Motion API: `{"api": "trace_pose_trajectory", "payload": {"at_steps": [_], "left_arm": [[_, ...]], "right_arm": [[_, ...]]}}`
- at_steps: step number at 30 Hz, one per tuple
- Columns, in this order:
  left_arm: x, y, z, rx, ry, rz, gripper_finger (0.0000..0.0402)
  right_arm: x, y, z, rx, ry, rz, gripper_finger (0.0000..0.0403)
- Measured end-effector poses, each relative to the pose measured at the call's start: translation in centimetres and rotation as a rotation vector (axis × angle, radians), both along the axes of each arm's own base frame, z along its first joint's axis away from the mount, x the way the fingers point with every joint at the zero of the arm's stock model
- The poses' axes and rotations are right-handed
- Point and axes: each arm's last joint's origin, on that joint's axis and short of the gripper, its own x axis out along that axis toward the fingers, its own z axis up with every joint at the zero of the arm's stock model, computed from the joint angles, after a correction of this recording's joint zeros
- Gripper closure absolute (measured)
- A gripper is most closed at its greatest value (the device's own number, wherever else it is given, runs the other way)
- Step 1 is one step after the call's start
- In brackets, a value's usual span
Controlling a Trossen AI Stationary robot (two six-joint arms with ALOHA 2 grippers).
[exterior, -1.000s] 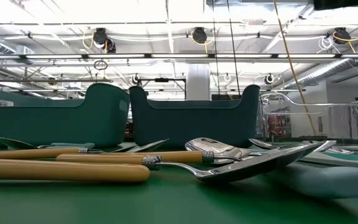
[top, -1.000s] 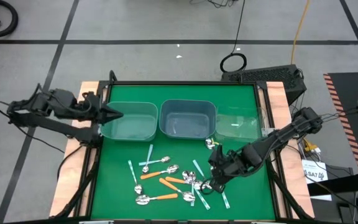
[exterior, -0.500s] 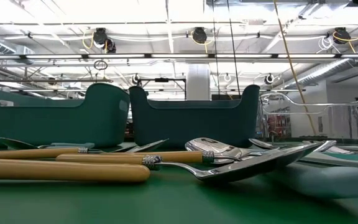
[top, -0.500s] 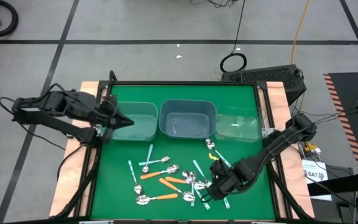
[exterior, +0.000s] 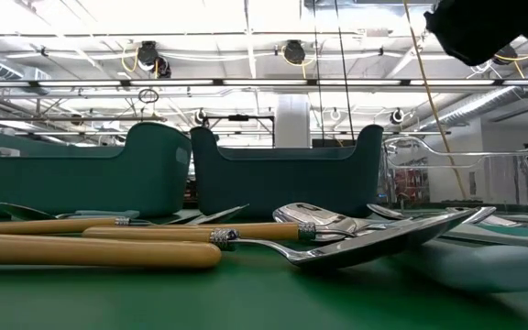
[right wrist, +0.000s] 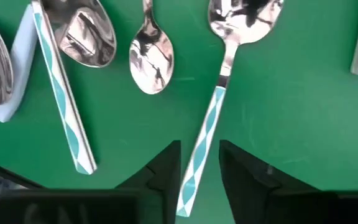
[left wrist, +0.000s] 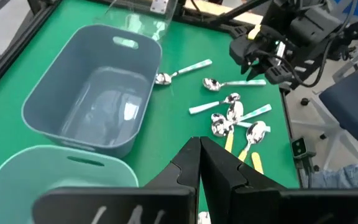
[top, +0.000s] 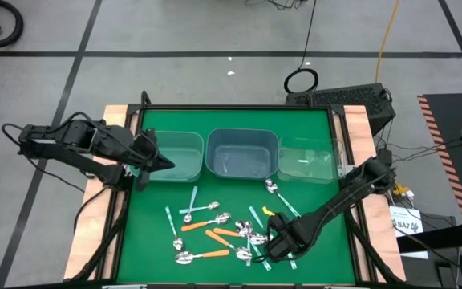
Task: Sort silverware by color (type)
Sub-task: Put the white spoon into the transparent bin
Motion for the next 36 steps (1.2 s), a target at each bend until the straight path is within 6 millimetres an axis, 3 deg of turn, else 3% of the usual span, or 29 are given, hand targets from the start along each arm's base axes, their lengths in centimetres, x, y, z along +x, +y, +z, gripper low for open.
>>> {"api": "trace_pose_trajectory", "payload": {"at_steps": [7,12,17,23,30,36], "left_arm": [[-0.2,0.0,-0.2,0.006,0.030,-0.001,0.0385],[-0.2,0.0,-0.2,-0.016,0.032,0.014,0.0385],[-0.2,0.0,-0.2,-0.040,0.036,0.030,0.0385],[-0.2,0.0,-0.2,-0.037,0.035,0.029,0.0385],[-0.1,0.0,-0.3,-0.036,0.037,0.029,0.0385],[-0.1,0.0,-0.3,-0.027,0.034,0.044,0.0385]], "right_arm": [[0.3,0.2,-1.5,-0.029,0.035,0.013,0.0259],[0.6,0.4,-3.1,-0.058,0.076,0.030,0.0262],[0.9,0.6,-4.3,-0.069,0.098,0.032,0.0294],[1.3,0.9,-5.3,-0.066,0.094,0.011,0.0368],[0.9,0.6,-4.6,-0.074,0.105,0.012,0.0377],[0.0,0.0,-1.5,-0.047,0.059,0.039,0.0380]]}}
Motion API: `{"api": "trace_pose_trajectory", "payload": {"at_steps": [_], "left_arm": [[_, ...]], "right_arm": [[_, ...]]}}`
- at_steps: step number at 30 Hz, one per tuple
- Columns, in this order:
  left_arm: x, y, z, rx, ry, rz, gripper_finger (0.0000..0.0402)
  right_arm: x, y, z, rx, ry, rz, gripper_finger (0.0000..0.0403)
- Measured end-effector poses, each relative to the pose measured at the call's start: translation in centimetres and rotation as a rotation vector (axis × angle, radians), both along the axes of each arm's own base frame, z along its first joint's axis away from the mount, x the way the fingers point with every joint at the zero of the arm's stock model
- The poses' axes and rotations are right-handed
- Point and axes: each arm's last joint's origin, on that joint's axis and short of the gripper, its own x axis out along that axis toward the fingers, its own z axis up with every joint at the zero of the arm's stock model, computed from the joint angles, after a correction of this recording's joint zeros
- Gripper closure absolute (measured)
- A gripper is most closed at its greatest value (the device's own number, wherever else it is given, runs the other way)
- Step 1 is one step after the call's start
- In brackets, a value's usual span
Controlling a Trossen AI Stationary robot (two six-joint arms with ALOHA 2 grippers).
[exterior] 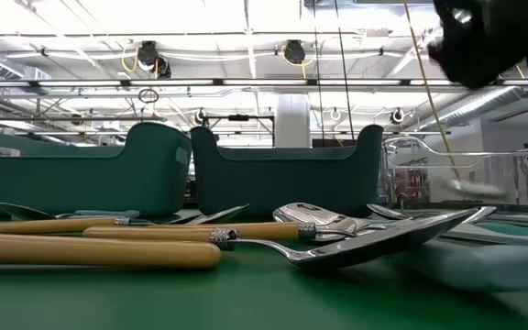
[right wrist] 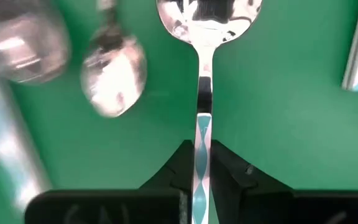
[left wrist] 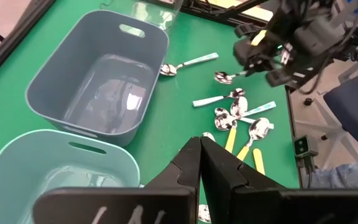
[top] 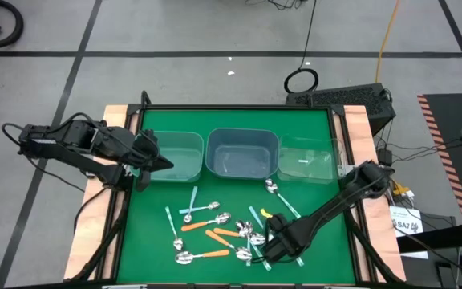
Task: Sort silverware by color (type)
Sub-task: Put the white spoon into the transparent bin
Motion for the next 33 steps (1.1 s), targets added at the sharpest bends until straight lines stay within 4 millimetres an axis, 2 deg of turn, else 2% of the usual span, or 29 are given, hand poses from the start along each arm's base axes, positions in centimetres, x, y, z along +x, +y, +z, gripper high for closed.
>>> {"api": "trace_pose_trajectory", "payload": {"at_steps": [6,15,22,33], "left_arm": [[0.1,0.1,0.1,0.021,-0.014,0.036,0.0385],[1.1,0.0,0.3,0.015,-0.058,0.072,0.0384],[2.7,-0.2,0.0,0.008,-0.060,0.081,0.0384],[4.7,-0.6,-1.0,0.000,-0.022,0.094,0.0377]], "right_arm": [[-1.1,-1.9,3.9,-0.012,-0.075,0.103,0.0380],[-2.4,-6.0,9.3,-0.041,-0.233,0.224,0.0380],[-2.3,-9.2,10.9,-0.070,-0.285,0.310,0.0380],[-0.8,-13.1,12.7,-0.164,-0.309,0.413,0.0380]]}}
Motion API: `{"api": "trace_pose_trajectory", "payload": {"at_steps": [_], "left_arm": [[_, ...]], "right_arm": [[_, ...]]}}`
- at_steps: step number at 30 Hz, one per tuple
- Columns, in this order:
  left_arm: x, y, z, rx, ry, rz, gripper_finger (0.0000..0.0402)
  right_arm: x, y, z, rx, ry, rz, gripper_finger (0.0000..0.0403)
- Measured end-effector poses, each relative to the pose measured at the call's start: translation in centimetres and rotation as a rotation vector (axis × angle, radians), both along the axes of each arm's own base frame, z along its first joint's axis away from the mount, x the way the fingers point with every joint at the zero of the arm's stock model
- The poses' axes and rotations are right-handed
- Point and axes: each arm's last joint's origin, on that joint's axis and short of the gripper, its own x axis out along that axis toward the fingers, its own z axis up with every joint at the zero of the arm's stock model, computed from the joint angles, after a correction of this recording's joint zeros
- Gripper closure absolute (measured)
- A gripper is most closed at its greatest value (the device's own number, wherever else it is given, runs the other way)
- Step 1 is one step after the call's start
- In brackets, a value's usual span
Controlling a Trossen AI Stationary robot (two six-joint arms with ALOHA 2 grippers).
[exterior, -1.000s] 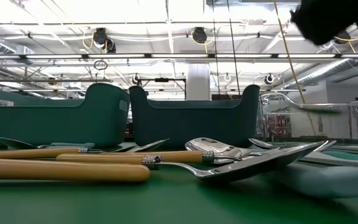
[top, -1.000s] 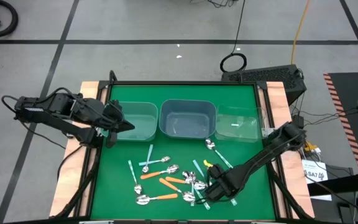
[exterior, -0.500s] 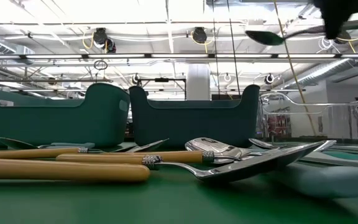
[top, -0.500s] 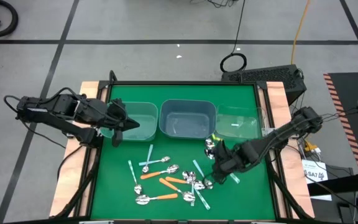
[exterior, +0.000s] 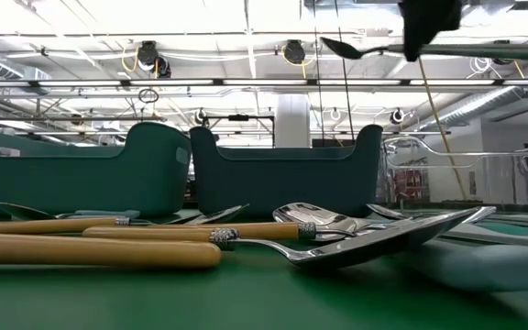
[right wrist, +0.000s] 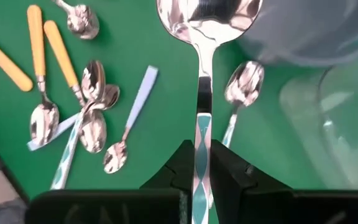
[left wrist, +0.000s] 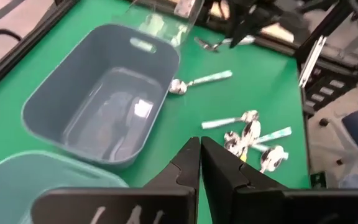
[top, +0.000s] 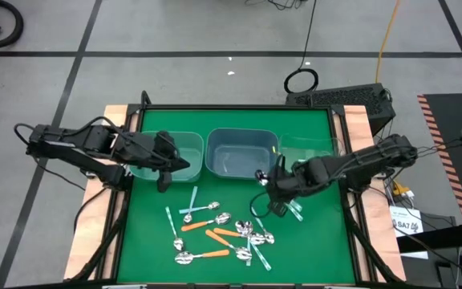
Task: Sort silverware by color (type)
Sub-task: Put the white spoon into the transparent bin
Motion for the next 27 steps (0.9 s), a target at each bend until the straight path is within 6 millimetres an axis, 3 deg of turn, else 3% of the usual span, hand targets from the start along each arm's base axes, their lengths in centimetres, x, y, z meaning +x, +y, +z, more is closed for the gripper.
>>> {"api": "trace_pose_trajectory", "payload": {"at_steps": [10,19,27], "left_arm": [[1.1,1.2,0.4,0.023,-0.075,0.062,0.0288],[1.4,2.2,0.7,0.021,-0.108,0.119,0.0282],[1.4,2.6,0.7,0.019,-0.111,0.140,0.0282]], "right_arm": [[0.7,-4.0,1.2,-0.139,0.011,0.167,0.0380],[1.0,-7.2,1.2,-0.191,0.032,0.251,0.0380],[1.2,-8.0,1.5,-0.196,0.014,0.250,0.0380]]}}
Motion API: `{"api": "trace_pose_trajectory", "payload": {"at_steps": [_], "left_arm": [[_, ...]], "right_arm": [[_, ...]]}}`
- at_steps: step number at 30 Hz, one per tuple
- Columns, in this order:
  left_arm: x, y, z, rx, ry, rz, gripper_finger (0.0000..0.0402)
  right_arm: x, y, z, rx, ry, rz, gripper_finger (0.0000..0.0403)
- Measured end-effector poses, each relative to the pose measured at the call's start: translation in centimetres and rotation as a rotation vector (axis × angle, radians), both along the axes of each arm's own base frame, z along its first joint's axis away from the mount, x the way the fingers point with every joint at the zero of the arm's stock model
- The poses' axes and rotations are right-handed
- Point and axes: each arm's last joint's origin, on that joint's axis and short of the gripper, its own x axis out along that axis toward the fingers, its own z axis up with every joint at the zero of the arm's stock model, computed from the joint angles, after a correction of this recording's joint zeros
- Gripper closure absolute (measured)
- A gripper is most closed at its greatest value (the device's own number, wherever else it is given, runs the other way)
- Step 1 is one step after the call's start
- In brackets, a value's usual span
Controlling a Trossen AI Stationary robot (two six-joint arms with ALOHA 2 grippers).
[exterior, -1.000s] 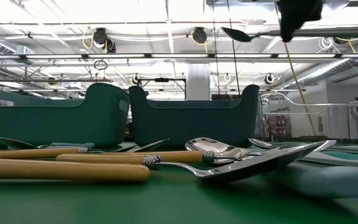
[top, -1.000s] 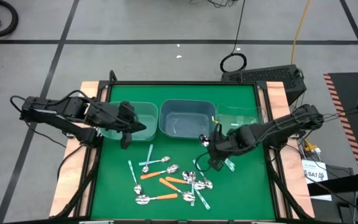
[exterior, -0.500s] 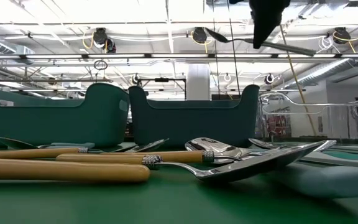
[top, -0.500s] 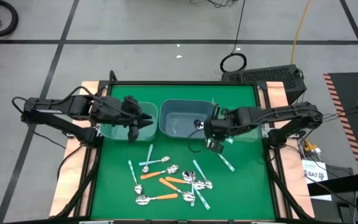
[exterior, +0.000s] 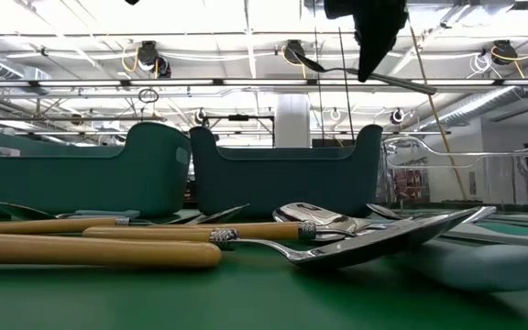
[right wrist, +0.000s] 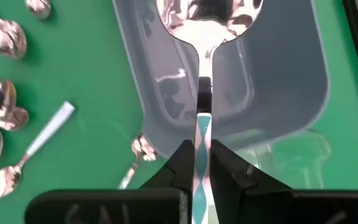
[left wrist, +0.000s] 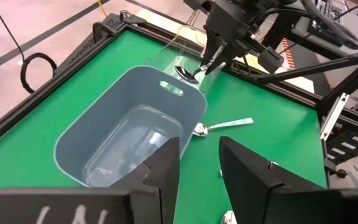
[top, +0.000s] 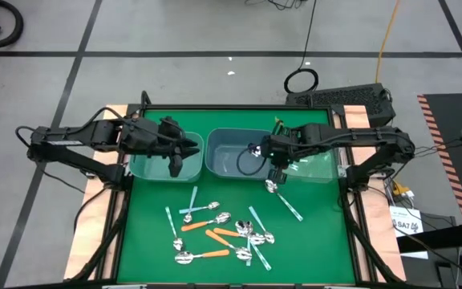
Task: Sort silverware by color (type)
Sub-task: Put the white spoon into the transparent bin
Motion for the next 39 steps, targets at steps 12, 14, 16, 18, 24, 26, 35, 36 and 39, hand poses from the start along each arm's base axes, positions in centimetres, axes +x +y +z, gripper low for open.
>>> {"api": "trace_pose_trajectory", "payload": {"at_steps": [12,14,16,18,24,26,35,36,39], "left_arm": [[0.0,-0.1,0.0,-0.029,-0.003,-0.007,0.0282],[0.0,-0.1,0.0,-0.029,-0.003,-0.008,0.0282],[0.0,-0.1,0.0,-0.032,-0.002,-0.012,0.0282],[0.0,-0.1,0.0,-0.049,0.000,-0.024,0.0282],[-0.1,-0.7,-0.2,-0.096,0.014,-0.043,0.0282],[-0.2,-0.9,-0.2,-0.092,0.021,-0.054,0.0282],[-0.3,-2.0,-0.7,-0.119,0.070,-0.137,0.0282],[-0.4,-2.1,-0.8,-0.125,0.087,-0.141,0.0282],[-0.7,-2.5,-1.3,-0.133,0.149,-0.146,0.0282]], "right_arm": [[0.2,0.0,2.3,0.037,-0.102,-0.122,0.0380],[0.0,0.0,2.3,0.042,-0.088,-0.141,0.0380],[-0.2,0.0,2.2,0.049,-0.067,-0.150,0.0380],[-0.3,0.0,2.2,0.053,-0.062,-0.157,0.0380],[-0.3,0.1,3.1,0.078,-0.087,-0.148,0.0380],[-0.3,0.1,3.2,0.076,-0.091,-0.146,0.0380],[-2.7,0.0,2.7,0.017,0.178,-0.112,0.0380],[-3.0,0.0,2.8,0.011,0.198,-0.102,0.0380],[-3.5,-0.2,3.4,-0.013,0.157,-0.054,0.0380]]}}
